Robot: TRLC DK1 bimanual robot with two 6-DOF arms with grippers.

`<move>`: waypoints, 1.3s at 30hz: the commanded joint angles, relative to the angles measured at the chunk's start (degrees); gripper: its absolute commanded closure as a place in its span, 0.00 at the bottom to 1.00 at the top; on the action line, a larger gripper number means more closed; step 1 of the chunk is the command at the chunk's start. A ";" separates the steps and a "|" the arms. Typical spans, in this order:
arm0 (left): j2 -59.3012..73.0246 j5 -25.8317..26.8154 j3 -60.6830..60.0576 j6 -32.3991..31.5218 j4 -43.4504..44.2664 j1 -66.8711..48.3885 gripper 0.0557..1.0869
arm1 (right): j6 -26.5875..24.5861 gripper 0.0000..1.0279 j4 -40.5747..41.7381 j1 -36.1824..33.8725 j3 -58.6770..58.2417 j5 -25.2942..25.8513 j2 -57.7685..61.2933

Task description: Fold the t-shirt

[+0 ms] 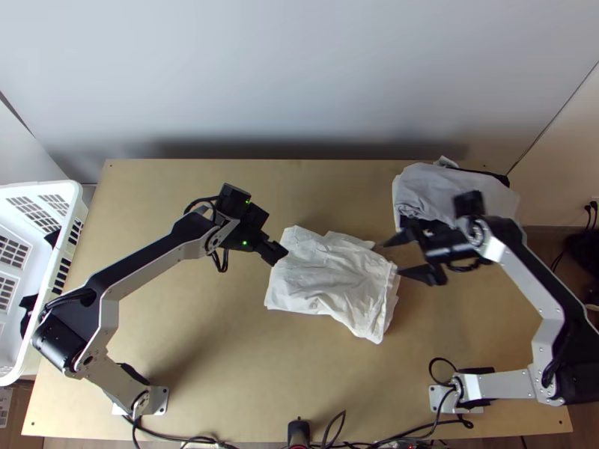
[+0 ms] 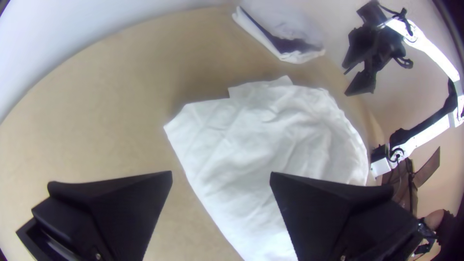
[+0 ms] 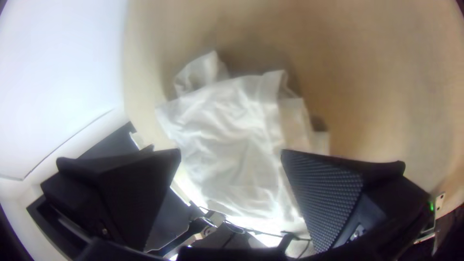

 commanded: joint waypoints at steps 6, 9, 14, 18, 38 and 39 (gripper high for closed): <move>-0.33 -0.01 -0.10 -0.07 0.44 -1.56 0.05 | -32.15 0.06 1.37 -10.72 -14.06 -1.09 0.49; -0.68 -0.01 -0.10 0.02 0.18 -1.38 0.05 | -33.82 0.06 6.21 -12.48 -15.56 -0.56 4.35; -1.21 -0.01 -0.37 -0.33 -0.35 -1.38 0.05 | -34.44 0.06 11.13 -10.81 -15.64 -1.44 9.45; -1.65 -0.01 -0.28 -1.12 -0.61 -1.91 0.05 | -33.21 0.06 15.26 -6.68 -15.38 -2.67 12.70; -1.91 -1.24 0.95 -4.37 -0.61 -3.49 0.05 | -2.44 0.08 41.01 33.75 -4.75 -5.40 16.22; -2.08 -1.24 0.95 -4.64 -0.70 -3.49 0.05 | -2.36 0.15 41.10 34.54 -3.87 -4.52 16.57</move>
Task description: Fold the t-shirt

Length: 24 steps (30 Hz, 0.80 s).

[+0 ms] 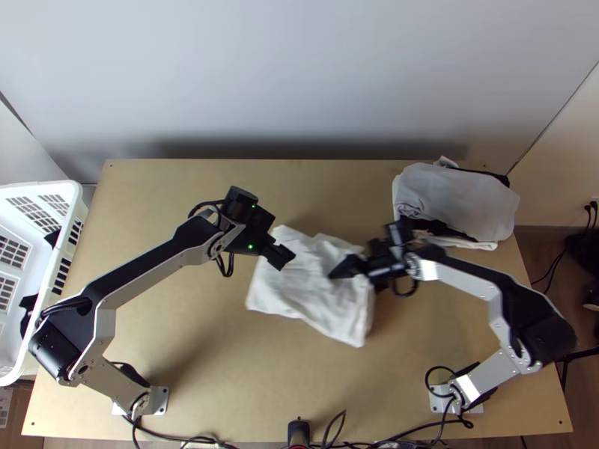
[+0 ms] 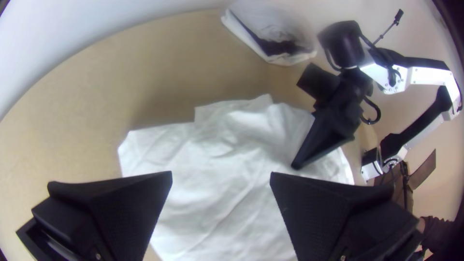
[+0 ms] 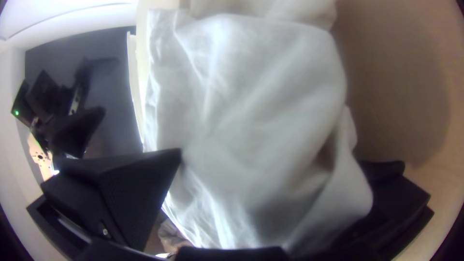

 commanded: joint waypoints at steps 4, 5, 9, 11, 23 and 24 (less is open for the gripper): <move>-0.82 -0.63 0.32 -2.11 -0.04 0.05 0.05 | 9.24 0.98 9.27 11.18 6.36 8.33 0.34; -0.99 -0.54 0.32 -2.28 -0.04 0.14 0.05 | 8.89 0.97 9.36 11.09 6.27 8.42 -0.72; -1.79 -0.63 0.05 -2.72 0.04 0.67 0.05 | 7.31 0.97 9.45 9.16 7.06 13.26 -4.76; -2.49 -0.63 0.32 -3.16 0.40 1.11 0.05 | 4.85 0.97 9.54 8.80 7.77 16.51 -8.01; -4.16 -0.72 2.34 -5.80 0.57 3.66 0.05 | -2.10 0.98 3.74 -4.38 19.10 19.67 -12.93; -4.16 -0.72 2.42 -5.80 0.57 4.01 0.05 | -2.01 0.97 3.12 -5.26 19.98 19.58 -13.29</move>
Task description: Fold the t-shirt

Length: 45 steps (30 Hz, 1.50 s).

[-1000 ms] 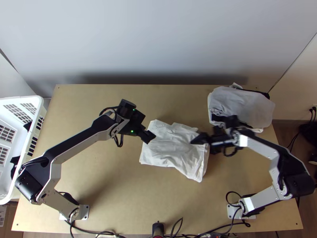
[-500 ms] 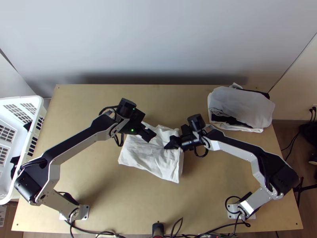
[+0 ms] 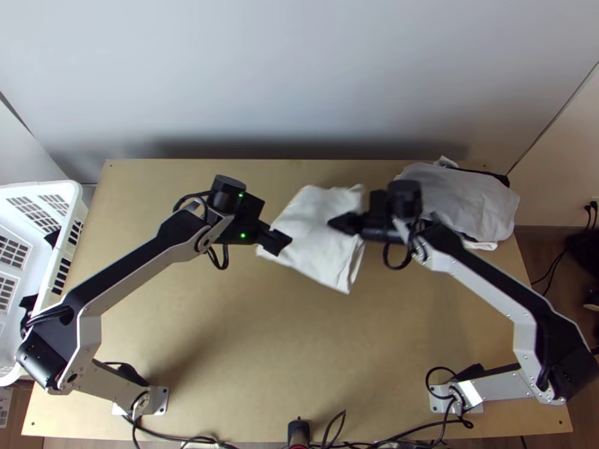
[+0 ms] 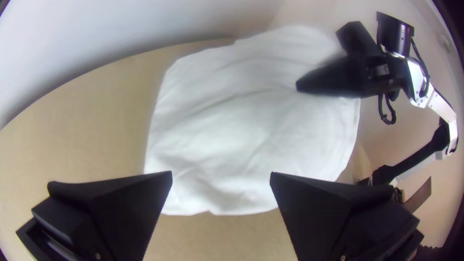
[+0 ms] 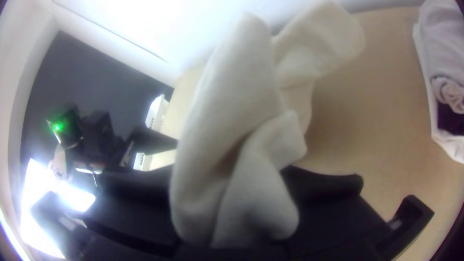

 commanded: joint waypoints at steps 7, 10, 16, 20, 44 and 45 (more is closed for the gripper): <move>-0.40 -0.09 0.30 -0.11 0.13 2.13 0.05 | -0.67 0.98 -4.27 -10.50 11.97 0.83 -3.59; -0.40 -0.09 0.13 -0.03 0.05 2.31 0.05 | -0.32 0.98 -5.68 -12.00 16.63 0.57 -2.80; -0.49 -0.09 -0.14 0.59 -0.22 3.63 0.05 | 3.46 0.98 -14.82 -18.33 30.25 -6.55 2.83; -0.75 -0.09 -0.22 0.59 -0.30 4.24 0.05 | 5.04 0.97 -21.24 -25.01 39.31 -16.31 7.75; -0.84 -0.09 -0.75 2.17 0.05 5.47 0.05 | -7.35 0.97 -31.17 -49.26 48.62 -38.19 26.82; -0.75 -0.09 -0.75 2.26 0.05 5.47 0.05 | -7.61 0.97 -31.43 -49.26 48.97 -38.63 27.26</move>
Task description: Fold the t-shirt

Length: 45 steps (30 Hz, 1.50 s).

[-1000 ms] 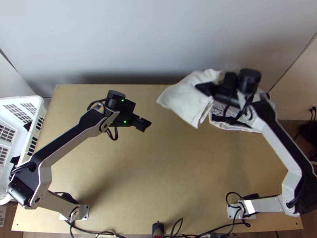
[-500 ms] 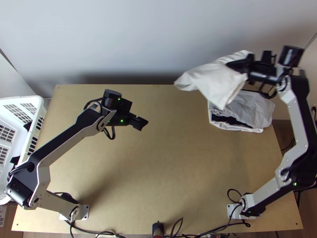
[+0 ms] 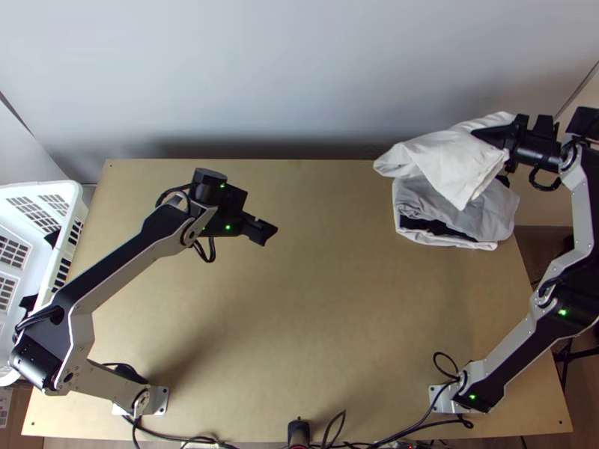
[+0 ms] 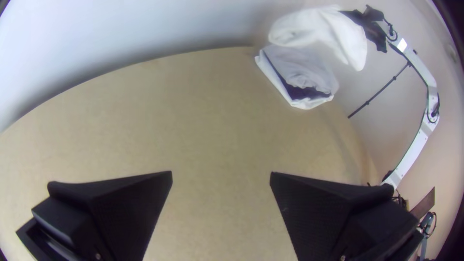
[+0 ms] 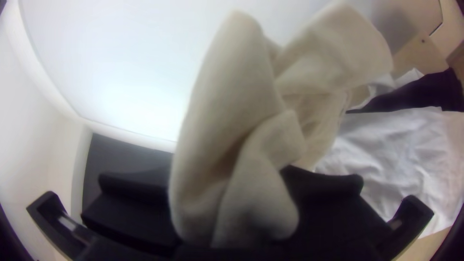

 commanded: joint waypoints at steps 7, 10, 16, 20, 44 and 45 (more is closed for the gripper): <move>0.36 -0.09 0.26 0.77 0.22 0.97 0.05 | -6.75 0.97 -3.75 -1.81 1.81 -3.07 7.59; 0.19 -0.09 0.34 0.77 0.13 1.32 0.05 | -7.46 0.97 -6.21 -2.78 1.81 -2.90 9.79; 0.01 -0.09 0.17 0.77 -0.22 2.38 0.05 | -9.21 0.97 -9.28 -5.50 0.40 0.44 11.28; 0.19 0.00 0.52 0.77 0.13 2.38 0.05 | -9.13 0.97 -9.20 -7.96 1.11 5.10 13.04; -0.87 0.00 1.13 0.25 0.05 2.38 0.05 | -10.09 0.97 -7.79 -8.05 -6.19 28.21 3.64; -0.95 0.00 1.13 0.25 0.05 2.47 0.05 | -10.01 0.97 -7.79 -7.44 -6.10 28.13 2.93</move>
